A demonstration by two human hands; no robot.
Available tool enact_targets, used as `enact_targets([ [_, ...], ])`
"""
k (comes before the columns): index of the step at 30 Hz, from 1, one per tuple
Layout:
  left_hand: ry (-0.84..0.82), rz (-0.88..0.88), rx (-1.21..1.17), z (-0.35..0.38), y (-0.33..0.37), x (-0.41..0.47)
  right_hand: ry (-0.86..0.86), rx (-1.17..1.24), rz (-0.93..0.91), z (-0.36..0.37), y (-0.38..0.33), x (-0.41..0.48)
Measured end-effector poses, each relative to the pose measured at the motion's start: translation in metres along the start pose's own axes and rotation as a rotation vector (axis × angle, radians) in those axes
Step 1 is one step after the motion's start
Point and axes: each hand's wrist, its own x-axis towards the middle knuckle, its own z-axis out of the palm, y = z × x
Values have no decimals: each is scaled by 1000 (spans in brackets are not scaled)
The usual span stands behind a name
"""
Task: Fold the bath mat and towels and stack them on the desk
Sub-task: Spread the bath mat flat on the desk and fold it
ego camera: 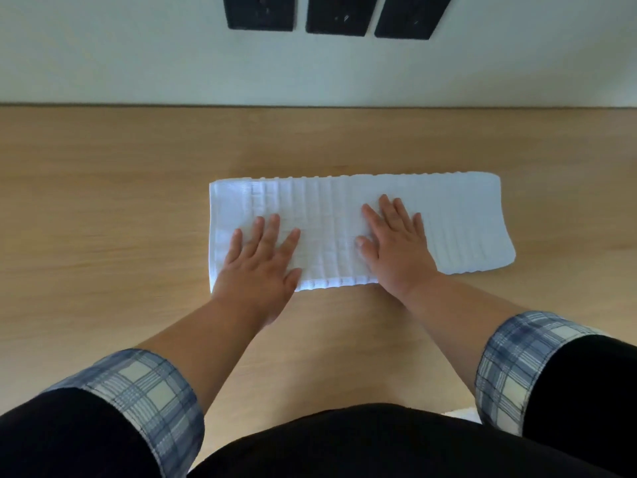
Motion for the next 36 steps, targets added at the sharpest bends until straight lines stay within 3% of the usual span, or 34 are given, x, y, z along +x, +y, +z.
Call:
enact_targets([
  [5,-7,-60,68,-1,4,2,-38,-76,107,-10,96,-23],
  [11,12,-183,6,-10,70,-5,-9,85,4,-17,121,-40],
  [17,-137,-365,14,4,113,-3,-195,-84,-95,-15,135,-46],
  [22,-231,-430,45,-12,80,-22,-140,-244,-210,-14,99,-30],
  [29,-192,-442,142,-25,-26,-50,-127,-364,-315,-11,-4,5],
  [36,-167,-415,109,-43,-159,-62,-96,-302,-240,-1,-132,23],
])
